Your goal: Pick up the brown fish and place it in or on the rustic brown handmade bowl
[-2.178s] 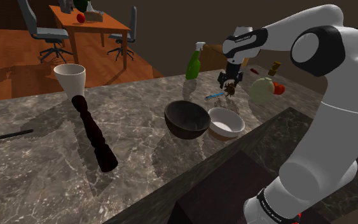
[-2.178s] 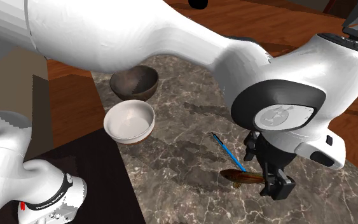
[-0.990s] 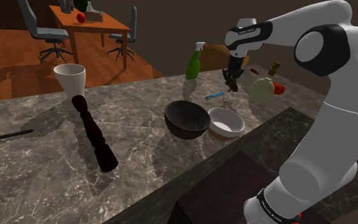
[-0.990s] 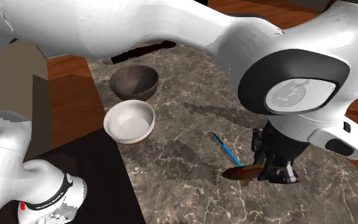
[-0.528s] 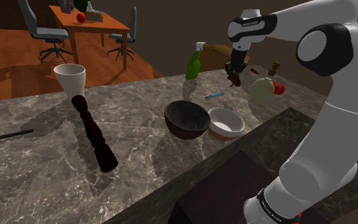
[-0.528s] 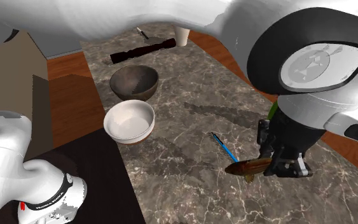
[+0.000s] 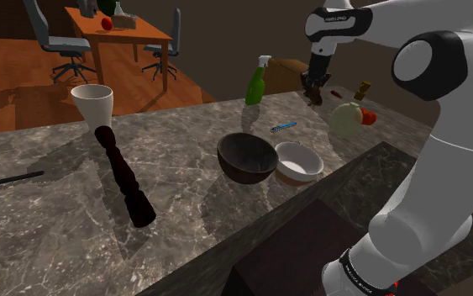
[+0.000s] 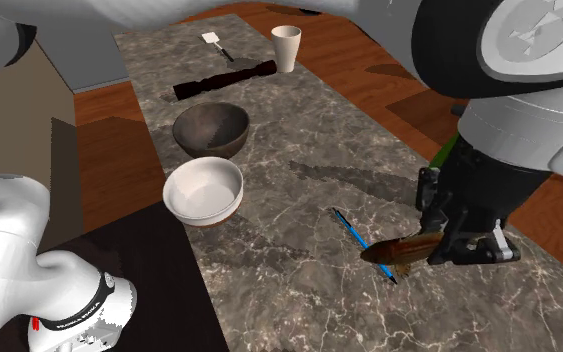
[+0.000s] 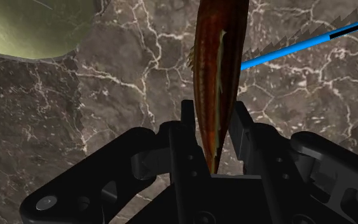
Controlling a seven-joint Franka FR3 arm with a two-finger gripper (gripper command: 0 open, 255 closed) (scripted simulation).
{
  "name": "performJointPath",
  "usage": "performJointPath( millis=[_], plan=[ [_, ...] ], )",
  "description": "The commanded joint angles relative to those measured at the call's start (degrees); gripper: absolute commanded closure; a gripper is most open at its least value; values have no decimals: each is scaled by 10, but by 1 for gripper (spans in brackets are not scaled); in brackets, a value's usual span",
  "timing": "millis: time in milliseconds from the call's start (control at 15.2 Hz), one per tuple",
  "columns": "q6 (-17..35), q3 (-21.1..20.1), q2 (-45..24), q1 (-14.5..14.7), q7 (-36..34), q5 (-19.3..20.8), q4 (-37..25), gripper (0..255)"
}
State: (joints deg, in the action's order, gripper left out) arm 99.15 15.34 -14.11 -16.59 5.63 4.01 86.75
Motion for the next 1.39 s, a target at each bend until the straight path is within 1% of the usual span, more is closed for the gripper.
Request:
performJointPath(
  millis=[0, 528, 594, 924, 1320],
  plan=[
    [-15, 0, -1, -1, 2, 0, -16, 255],
    [-81, 1, -11, -4, 10, -4, -92, 255],
    [-82, 1, -12, -4, 10, -4, -94, 255],
    [-60, -20, 79, 40, -54, 21, 23, 255],
    [-52, -56, 165, 82, -134, 36, 125, 255]
  ],
)
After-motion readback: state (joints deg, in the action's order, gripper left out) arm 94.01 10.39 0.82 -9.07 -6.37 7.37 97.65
